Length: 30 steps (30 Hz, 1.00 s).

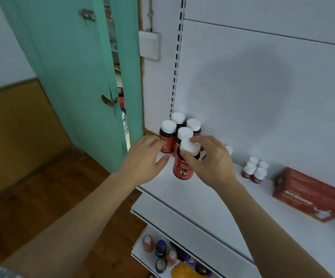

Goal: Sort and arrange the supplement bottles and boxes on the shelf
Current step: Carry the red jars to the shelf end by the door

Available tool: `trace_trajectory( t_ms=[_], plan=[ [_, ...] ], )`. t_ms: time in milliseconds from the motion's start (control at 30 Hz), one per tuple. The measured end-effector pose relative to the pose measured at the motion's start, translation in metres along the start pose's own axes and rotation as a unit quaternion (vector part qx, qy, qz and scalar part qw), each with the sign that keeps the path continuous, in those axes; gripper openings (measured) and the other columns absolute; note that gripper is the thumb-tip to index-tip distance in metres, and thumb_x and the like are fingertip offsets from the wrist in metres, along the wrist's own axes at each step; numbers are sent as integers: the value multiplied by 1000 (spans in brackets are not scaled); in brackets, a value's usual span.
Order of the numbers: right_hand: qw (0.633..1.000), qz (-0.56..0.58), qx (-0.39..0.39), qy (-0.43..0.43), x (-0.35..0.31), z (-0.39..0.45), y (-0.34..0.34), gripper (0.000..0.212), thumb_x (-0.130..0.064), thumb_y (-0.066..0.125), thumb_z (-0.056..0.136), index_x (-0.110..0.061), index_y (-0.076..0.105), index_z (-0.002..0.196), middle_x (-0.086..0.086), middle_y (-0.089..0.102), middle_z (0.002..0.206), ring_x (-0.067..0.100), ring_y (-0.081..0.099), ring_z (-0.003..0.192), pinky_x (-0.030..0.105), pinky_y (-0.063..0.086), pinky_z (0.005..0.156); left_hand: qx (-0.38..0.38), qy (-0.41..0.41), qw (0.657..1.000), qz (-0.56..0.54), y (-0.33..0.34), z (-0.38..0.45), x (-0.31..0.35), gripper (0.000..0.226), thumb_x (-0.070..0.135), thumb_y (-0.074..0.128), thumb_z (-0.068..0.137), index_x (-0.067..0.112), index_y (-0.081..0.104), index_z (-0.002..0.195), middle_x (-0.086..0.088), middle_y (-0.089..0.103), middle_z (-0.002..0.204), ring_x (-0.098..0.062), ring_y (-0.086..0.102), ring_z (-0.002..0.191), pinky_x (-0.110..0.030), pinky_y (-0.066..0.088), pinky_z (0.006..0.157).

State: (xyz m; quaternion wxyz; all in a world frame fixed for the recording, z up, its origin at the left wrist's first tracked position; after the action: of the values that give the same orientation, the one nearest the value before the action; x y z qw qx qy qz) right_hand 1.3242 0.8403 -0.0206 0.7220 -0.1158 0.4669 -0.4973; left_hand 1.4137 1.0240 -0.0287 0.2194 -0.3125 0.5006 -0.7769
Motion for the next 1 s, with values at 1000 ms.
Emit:
trace_trajectory(
  t_ms=[1000],
  plan=[
    [978, -186, 2, 92, -48, 42, 121, 35, -32, 75, 83, -11, 68, 110, 6, 68, 100, 25, 63, 83, 34, 50, 64, -133, 160, 971, -118, 3, 69, -130, 55, 42, 51, 96, 20, 41, 146, 1, 45, 148, -17, 41, 135, -37, 40, 109]
  ],
)
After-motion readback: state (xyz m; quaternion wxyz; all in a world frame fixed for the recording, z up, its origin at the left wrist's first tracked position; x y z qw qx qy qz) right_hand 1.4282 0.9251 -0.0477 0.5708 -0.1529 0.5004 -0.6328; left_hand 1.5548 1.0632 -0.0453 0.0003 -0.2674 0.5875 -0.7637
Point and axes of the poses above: each hand's wrist, its own z-axis towards the middle knuckle, its own y-axis out of the palm, x = y × z, the point moved 2 cm from there along z, towards the middle knuckle
